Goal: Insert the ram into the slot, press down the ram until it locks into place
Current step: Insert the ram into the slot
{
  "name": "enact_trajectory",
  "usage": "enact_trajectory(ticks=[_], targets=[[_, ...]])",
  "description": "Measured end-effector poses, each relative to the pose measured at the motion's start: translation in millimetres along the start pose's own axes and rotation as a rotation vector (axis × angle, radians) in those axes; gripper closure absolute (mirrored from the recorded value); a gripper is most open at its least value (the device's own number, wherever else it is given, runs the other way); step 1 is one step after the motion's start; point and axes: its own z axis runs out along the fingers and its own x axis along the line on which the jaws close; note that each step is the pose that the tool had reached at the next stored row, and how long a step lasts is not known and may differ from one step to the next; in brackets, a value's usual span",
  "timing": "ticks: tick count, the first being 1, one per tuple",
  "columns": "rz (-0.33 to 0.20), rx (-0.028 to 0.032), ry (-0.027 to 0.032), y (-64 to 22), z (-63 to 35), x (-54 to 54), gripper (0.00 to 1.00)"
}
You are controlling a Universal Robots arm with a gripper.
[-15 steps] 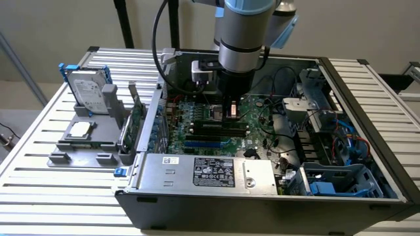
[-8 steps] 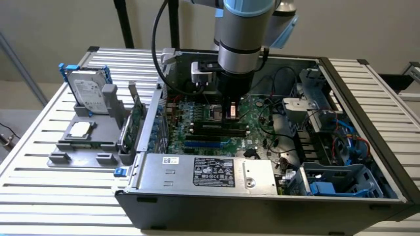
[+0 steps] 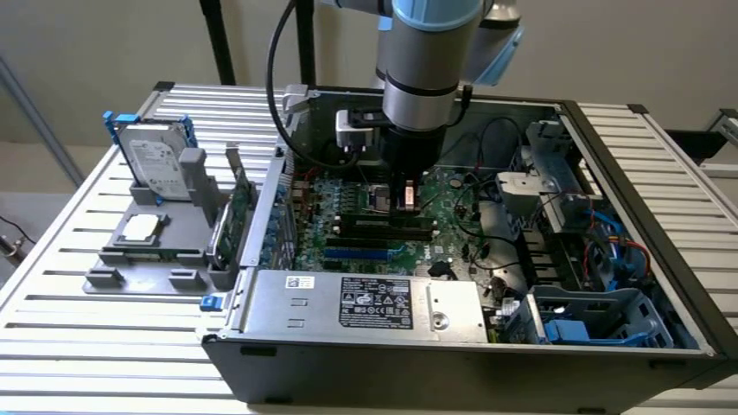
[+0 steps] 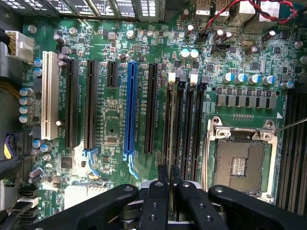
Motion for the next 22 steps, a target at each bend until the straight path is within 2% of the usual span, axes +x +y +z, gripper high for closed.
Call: enact_trajectory(ticks=[13, 22], targets=[[0.000, 0.0055, 0.0002, 1.1, 2.6, 0.7, 0.87], [0.000, 0.0065, 0.0065, 1.5, 2.8, 0.7, 0.87]])
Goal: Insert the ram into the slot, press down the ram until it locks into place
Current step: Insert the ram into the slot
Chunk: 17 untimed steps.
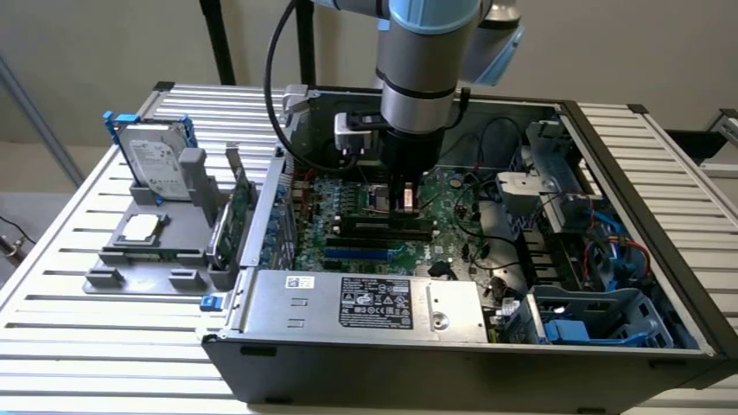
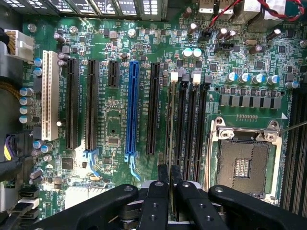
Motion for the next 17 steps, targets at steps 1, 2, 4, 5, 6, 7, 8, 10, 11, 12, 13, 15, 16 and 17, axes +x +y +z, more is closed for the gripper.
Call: enact_trajectory(ticks=[1, 2, 4, 5, 6, 7, 8, 10, 11, 12, 13, 15, 16, 17], targets=[[0.000, 0.0001, 0.0000, 0.0, 0.0, 0.0, 0.87], [0.001, 0.0001, 0.0000, 0.0, 0.0, 0.0, 0.87], [0.004, 0.0001, -0.0001, 0.0, 0.1, -0.1, 0.87], [0.005, 0.0001, -0.0002, 0.0, 0.1, -0.1, 0.87], [0.007, 0.0001, -0.0002, 0.0, 0.2, -0.1, 0.87], [0.008, 0.0000, -0.0001, 0.0, 0.2, -0.1, 0.87], [0.009, 0.0000, 0.0000, 0.0, 0.2, -0.1, 0.87], [0.012, 0.0007, -0.0001, 0.0, 0.8, -0.1, 0.87], [0.012, 0.0018, -0.0001, 0.0, 1.4, -0.2, 0.87], [0.013, 0.0019, -0.0001, 0.0, 1.5, -0.2, 0.87], [0.013, 0.0021, -0.0001, 0.1, 1.7, -0.2, 0.87], [0.013, 0.0023, -0.0001, 0.4, 2.0, -0.3, 0.87], [0.013, 0.0024, 0.0000, 0.5, 2.1, -0.4, 0.87], [0.013, 0.0025, -0.0001, 0.7, 2.3, -0.5, 0.87]])
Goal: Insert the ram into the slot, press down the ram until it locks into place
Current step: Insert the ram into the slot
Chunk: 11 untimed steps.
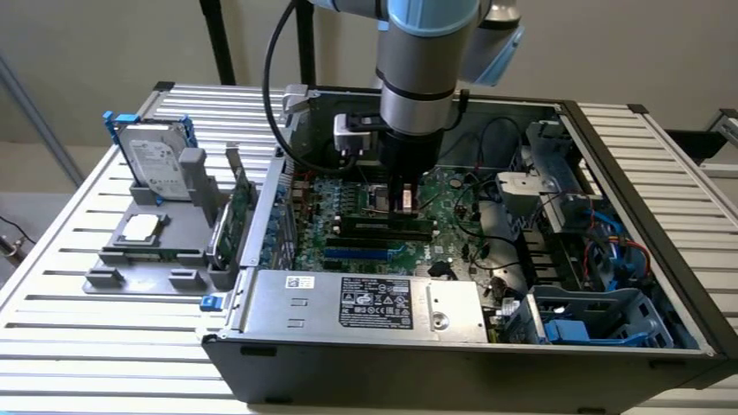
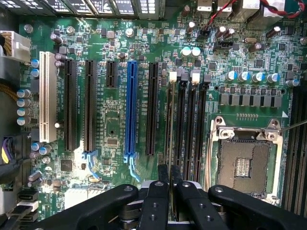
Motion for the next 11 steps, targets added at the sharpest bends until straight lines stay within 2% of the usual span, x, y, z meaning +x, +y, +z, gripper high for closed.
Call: enact_trajectory(ticks=[11], targets=[[0.000, 0.0016, 0.0001, 0.1, 1.5, -0.9, 0.87]])
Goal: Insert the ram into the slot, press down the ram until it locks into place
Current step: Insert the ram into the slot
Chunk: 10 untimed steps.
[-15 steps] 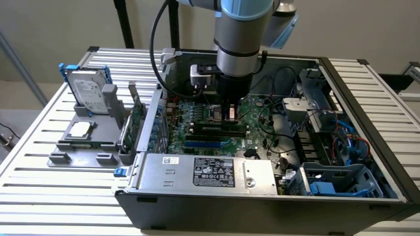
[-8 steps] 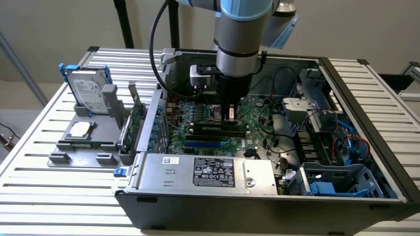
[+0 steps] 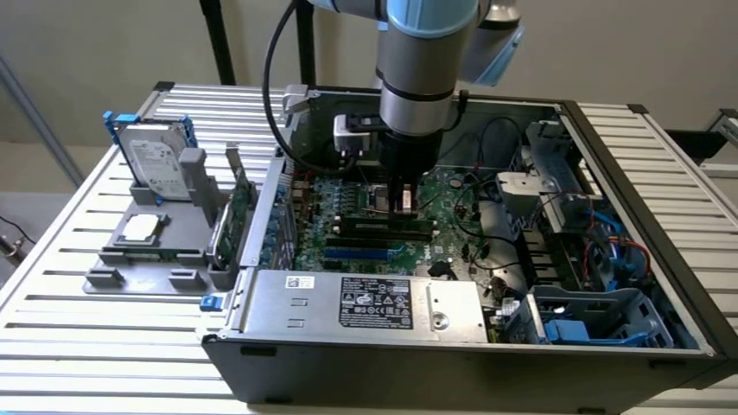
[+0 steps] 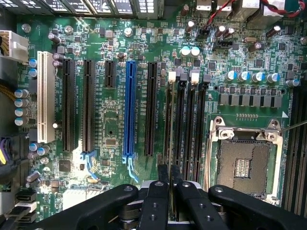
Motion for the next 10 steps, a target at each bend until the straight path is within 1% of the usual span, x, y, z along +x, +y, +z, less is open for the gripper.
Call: enact_trajectory(ticks=[9, 10], targets=[[0.000, 0.0028, 0.0002, 0.2, 2.3, -0.1, 0.87], [0.000, 0.0027, 0.0002, 0.2, 2.3, -0.1, 0.85]])
